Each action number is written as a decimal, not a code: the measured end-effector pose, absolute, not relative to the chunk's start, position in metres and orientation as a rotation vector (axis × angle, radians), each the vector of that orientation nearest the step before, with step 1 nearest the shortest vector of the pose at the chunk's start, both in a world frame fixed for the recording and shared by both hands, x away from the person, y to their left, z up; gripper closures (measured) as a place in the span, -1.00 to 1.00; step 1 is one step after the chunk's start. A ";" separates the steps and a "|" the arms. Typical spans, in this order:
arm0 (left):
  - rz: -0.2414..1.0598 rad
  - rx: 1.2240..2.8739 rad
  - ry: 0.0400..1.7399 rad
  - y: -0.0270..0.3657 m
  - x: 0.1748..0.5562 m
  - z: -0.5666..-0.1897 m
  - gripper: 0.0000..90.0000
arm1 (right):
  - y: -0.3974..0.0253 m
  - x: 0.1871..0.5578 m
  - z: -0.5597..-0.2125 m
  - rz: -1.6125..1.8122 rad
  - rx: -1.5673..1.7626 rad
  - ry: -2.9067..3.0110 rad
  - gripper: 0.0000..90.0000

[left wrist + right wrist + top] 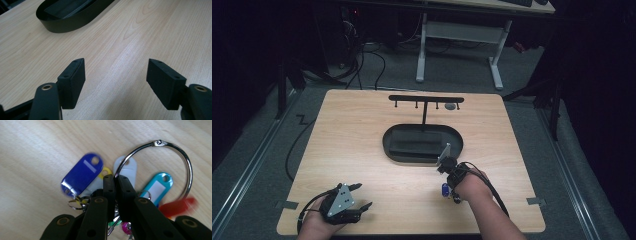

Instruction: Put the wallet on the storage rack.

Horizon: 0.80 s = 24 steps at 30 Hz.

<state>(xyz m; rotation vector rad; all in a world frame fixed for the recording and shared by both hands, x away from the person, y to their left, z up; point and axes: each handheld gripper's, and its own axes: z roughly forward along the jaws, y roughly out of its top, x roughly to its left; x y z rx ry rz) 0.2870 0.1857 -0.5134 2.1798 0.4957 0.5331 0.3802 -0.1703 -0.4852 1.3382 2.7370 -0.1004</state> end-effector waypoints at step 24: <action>0.533 2.189 0.496 0.185 0.288 -0.515 -0.29 | -0.196 0.358 -0.409 0.057 1.267 2.753 0.94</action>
